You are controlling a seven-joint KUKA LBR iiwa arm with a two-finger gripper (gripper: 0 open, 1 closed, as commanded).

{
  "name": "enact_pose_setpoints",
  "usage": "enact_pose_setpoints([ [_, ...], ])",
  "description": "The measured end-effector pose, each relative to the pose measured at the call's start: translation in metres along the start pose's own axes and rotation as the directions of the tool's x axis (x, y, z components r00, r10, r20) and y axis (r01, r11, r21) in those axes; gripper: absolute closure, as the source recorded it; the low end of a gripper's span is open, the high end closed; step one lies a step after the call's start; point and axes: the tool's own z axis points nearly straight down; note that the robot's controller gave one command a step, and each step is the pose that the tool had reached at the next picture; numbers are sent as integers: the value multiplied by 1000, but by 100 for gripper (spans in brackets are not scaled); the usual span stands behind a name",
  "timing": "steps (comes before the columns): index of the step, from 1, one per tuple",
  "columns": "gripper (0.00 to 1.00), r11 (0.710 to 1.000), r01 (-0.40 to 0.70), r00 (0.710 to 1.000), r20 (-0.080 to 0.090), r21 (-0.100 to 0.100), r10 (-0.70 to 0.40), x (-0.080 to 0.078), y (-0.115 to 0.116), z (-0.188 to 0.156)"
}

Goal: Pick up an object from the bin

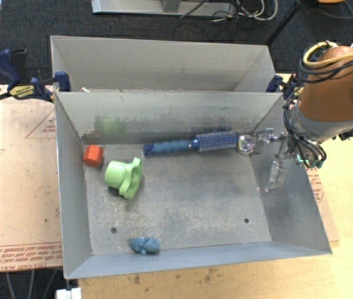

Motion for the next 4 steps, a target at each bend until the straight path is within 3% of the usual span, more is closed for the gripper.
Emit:
enact_pose_setpoints([
  [1, 0, 1000, -3, 1000, 5, -4, 3, -16, 101, 30],
  [2, 0, 977, 213, 977, 11, 2, -213, -54, 137, 14],
  [3, 0, 995, 102, 995, 9, -2, -101, -63, 64, 74],
  [4, 0, 1000, -25, 999, 23, 3, 25, -69, 96, 81],
])
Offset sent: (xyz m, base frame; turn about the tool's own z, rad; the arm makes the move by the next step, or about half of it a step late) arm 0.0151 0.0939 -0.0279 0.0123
